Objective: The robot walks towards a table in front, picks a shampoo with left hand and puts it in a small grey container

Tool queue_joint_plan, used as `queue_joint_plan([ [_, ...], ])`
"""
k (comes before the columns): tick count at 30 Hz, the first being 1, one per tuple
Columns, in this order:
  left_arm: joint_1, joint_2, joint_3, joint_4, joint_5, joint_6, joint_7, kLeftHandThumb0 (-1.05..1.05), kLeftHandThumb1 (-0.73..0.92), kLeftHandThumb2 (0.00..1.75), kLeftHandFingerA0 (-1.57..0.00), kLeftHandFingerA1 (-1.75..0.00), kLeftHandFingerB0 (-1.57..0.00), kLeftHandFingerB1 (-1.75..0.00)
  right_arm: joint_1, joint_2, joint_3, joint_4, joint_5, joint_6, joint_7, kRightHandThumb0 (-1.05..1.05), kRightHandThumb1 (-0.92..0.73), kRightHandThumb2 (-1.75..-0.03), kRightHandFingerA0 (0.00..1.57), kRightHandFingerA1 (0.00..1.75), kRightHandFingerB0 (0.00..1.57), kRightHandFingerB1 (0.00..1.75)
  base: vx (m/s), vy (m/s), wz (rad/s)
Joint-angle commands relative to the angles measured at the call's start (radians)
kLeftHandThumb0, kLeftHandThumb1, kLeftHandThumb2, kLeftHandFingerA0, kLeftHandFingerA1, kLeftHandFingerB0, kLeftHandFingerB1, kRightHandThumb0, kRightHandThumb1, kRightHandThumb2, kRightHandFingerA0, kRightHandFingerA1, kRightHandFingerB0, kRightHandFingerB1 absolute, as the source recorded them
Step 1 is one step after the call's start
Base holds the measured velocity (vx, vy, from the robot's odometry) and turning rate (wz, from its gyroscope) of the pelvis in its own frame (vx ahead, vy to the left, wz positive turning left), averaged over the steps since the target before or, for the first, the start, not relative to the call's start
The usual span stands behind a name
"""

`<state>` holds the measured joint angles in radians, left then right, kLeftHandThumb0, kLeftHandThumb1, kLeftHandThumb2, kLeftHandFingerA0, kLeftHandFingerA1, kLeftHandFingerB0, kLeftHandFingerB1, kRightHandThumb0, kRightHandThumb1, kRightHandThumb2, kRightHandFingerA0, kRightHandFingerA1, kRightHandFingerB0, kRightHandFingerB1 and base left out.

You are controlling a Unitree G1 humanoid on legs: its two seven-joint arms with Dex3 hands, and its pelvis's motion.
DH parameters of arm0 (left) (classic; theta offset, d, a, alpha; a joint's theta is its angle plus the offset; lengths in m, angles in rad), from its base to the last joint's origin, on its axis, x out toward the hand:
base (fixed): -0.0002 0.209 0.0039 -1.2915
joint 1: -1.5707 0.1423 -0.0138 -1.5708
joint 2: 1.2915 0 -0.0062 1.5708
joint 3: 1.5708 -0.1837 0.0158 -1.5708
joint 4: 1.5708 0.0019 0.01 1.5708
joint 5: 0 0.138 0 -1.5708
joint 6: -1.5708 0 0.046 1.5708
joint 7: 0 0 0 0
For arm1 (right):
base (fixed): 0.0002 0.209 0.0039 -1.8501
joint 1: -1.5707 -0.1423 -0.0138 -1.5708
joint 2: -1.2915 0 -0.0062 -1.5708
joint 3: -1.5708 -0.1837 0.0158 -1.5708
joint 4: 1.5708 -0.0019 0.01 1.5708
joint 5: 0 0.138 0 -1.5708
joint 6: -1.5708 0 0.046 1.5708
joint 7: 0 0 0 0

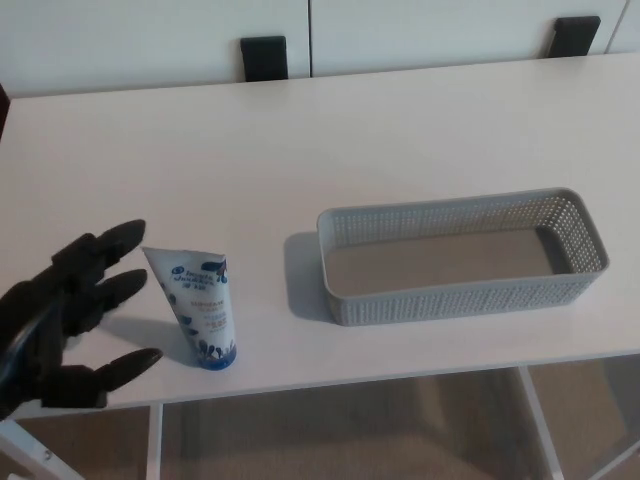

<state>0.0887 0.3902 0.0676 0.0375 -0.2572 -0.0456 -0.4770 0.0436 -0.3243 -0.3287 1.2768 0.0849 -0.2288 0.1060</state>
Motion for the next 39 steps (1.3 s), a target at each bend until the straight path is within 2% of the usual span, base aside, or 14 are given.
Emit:
queue_joint_plan([
  [1,-0.014,-0.019,-0.025,0.012,0.043,0.019,0.016,-0.57,0.37,0.77,-0.01,-0.44,-0.05,-0.27,0.003,-0.012,-0.006,0.001,0.013,0.002,0.010,-0.12,-0.60,-0.57,0.66,0.53,0.54,0.47,0.00,0.000,0.00],
  [9,-0.024,-0.047,-0.069,-0.002,0.075,0.044,0.037,-0.57,0.36,0.77,-0.07,-0.46,0.00,-0.27,0.001,-0.012,0.004,0.001,0.003,0.002,0.007,-0.13,-0.60,-0.57,0.65,0.51,0.54,0.46,0.00,0.000,0.00],
  [10,-0.028,-0.051,-0.073,0.001,0.078,0.046,0.037,-0.56,0.54,0.57,-0.14,-0.34,-0.05,-0.22,0.000,-0.013,0.003,0.002,0.004,0.003,0.008,-0.13,-0.61,-0.57,0.64,0.51,0.53,0.47,0.00,0.000,0.00],
  [12,-0.054,-0.067,-0.091,0.012,0.093,0.059,0.049,-0.59,0.43,0.74,-0.10,-0.44,-0.05,-0.24,-0.007,-0.014,-0.005,0.005,0.014,0.011,0.016,-0.12,-0.61,-0.57,0.65,0.52,0.54,0.47,0.00,0.000,0.00],
  [13,-0.087,-0.073,-0.114,0.038,0.120,0.066,0.055,-0.58,0.55,0.56,-0.22,-0.36,-0.05,-0.24,-0.009,-0.012,-0.004,0.005,0.013,0.011,0.013,-0.12,-0.61,-0.57,0.66,0.52,0.55,0.47,0.00,0.000,0.00],
  [17,-0.145,-0.108,-0.154,0.071,0.144,0.114,0.080,-0.55,0.54,0.58,-0.32,-0.41,-0.06,-0.19,-0.014,-0.009,0.002,0.006,0.006,0.012,0.002,-0.14,-0.60,-0.57,0.66,0.51,0.57,0.48,0.00,0.000,0.00],
  [18,-0.201,-0.148,-0.166,0.108,0.145,0.183,0.116,-0.58,0.48,0.76,-0.71,-0.61,-0.05,-0.25,-0.028,-0.005,0.000,0.005,0.008,0.018,-0.005,-0.14,-0.61,-0.57,0.67,0.52,0.56,0.47,0.00,0.000,0.00],
  [20,-0.264,-0.182,-0.188,0.157,0.210,0.205,0.190,-0.45,0.69,0.62,-1.19,-0.61,-0.19,-0.29,-0.047,-0.002,0.005,0.005,0.005,0.020,-0.006,-0.15,-0.59,-0.57,0.66,0.51,0.56,0.47,0.00,0.000,0.00],
  [21,-0.289,-0.211,-0.204,0.176,0.244,0.221,0.239,-0.28,0.80,0.78,-1.24,-0.97,-0.35,-0.41,-0.046,-0.001,0.002,0.003,0.008,0.018,-0.001,-0.15,-0.61,-0.57,0.65,0.52,0.58,0.49,0.00,0.000,0.00],
  [26,-0.381,-0.305,-0.213,0.270,0.278,0.204,0.335,-0.07,0.90,0.71,-1.05,-1.50,-0.83,-0.60,-0.057,-0.003,0.002,-0.013,0.011,0.016,0.004,-0.14,-0.62,-0.57,0.65,0.52,0.54,0.47,0.00,0.000,0.00],
  [28,-0.391,-0.318,-0.205,0.289,0.279,0.189,0.343,-0.01,0.87,0.75,-1.03,-1.43,-0.87,-0.75,-0.062,-0.003,0.005,-0.007,0.007,0.016,0.001,-0.14,-0.62,-0.58,0.67,0.53,0.55,0.47,0.00,0.000,0.00],
  [29,-0.403,-0.330,-0.197,0.311,0.280,0.166,0.358,0.05,0.83,0.84,-1.02,-1.42,-0.84,-1.11,-0.069,-0.006,0.010,-0.011,0.002,0.014,-0.003,-0.15,-0.63,-0.58,0.68,0.52,0.58,0.48,0.00,0.000,0.00],
  [35,-0.372,-0.341,-0.184,0.294,0.285,0.151,0.366,0.03,0.76,0.93,-1.01,-1.60,-0.71,-1.28,-0.061,-0.016,0.017,-0.024,-0.001,0.012,0.006,-0.14,-0.61,-0.57,0.69,0.53,0.55,0.47,0.00,0.000,0.00],
  [39,-0.337,-0.341,-0.152,0.250,0.245,0.140,0.344,-0.01,0.78,0.82,-1.03,-1.53,-0.76,-1.14,-0.053,-0.027,0.024,-0.012,-0.006,0.013,0.013,-0.15,-0.60,-0.57,0.65,0.52,0.56,0.48,0.00,0.000,0.00],
])
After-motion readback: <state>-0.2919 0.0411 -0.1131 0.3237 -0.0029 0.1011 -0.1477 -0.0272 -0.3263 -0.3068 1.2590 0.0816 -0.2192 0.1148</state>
